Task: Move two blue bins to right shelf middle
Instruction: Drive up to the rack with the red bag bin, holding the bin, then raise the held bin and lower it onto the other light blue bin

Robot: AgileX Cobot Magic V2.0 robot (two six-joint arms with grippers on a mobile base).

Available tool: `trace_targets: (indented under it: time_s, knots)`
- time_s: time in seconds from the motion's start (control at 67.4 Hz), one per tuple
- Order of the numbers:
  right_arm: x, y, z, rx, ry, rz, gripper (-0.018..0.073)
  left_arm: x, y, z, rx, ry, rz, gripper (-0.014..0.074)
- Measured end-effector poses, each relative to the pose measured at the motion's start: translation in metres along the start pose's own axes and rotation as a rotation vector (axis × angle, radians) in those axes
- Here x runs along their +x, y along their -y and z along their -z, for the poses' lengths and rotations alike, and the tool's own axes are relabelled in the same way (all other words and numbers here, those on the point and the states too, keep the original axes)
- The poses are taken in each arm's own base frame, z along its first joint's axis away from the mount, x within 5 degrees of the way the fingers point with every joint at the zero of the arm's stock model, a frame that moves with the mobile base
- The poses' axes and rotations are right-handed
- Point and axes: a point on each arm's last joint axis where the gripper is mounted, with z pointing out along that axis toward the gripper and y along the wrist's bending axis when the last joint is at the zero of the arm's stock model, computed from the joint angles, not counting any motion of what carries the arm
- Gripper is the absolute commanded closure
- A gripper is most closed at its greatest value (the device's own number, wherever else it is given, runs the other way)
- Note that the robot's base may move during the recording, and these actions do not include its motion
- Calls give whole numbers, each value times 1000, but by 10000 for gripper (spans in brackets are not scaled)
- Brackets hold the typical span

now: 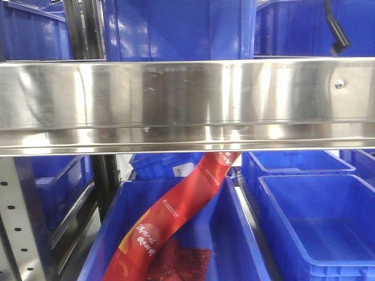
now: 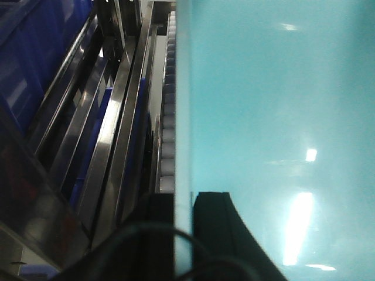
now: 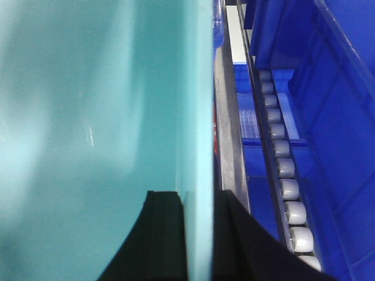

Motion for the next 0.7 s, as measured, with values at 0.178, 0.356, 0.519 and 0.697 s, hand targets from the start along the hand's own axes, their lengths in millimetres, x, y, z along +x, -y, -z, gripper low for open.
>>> trace_targets:
  time_s: [0.178, 0.356, 0.519, 0.697]
  knots:
    - [0, 0, 0, 2, 1, 1, 726, -1, 0, 0, 4, 6, 0, 707]
    - [0, 0, 0, 3, 1, 1, 726, -1, 0, 0, 5, 7, 0, 707]
    - [0, 0, -1, 6, -5, -39, 726, 0, 2, -1, 14, -4, 7, 707]
    - [6, -3, -18, 34, -55, -51, 726, 15, 7, -17, 6, -82, -8, 707]
